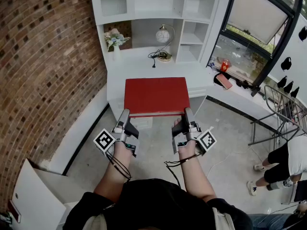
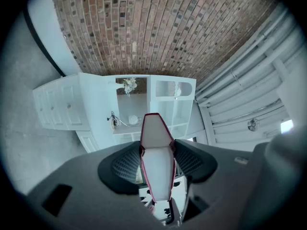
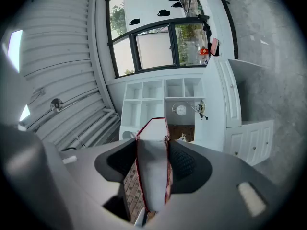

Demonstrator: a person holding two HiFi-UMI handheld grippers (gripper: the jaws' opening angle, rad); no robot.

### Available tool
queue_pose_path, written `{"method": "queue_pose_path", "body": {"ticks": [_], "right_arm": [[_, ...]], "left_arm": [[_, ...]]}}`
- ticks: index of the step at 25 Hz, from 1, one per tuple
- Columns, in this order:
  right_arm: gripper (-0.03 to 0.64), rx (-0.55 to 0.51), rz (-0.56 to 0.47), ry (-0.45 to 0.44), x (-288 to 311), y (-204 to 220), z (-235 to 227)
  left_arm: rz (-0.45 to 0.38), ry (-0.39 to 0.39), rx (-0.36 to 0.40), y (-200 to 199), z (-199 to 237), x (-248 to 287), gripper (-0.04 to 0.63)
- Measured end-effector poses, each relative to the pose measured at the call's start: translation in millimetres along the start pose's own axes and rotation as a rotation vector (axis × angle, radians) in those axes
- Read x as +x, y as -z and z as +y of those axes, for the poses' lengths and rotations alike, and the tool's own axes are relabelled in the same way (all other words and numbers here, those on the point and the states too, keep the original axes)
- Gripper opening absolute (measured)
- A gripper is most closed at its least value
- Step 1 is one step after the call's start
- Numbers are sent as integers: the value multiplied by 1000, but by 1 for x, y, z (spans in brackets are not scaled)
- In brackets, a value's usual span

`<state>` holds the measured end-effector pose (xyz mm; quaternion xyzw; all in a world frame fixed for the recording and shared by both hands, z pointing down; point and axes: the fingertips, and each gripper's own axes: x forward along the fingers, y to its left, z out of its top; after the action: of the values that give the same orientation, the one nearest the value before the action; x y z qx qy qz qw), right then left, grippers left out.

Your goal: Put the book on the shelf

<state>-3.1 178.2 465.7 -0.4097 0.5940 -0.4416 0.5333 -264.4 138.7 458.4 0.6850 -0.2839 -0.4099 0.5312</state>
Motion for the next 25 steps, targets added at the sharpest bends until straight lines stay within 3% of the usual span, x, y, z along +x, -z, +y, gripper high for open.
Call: {"method": "queue_pose_path", "body": {"ticks": [8,25], "right_arm": [[230,-5,-6,-13,1,-6,-2],[230,12,2,-25,-6,-63,-7]], "left_arm": [[-4,-1,-6,6,5,4,229],[-18,7,27,57,5,26,229]]}}
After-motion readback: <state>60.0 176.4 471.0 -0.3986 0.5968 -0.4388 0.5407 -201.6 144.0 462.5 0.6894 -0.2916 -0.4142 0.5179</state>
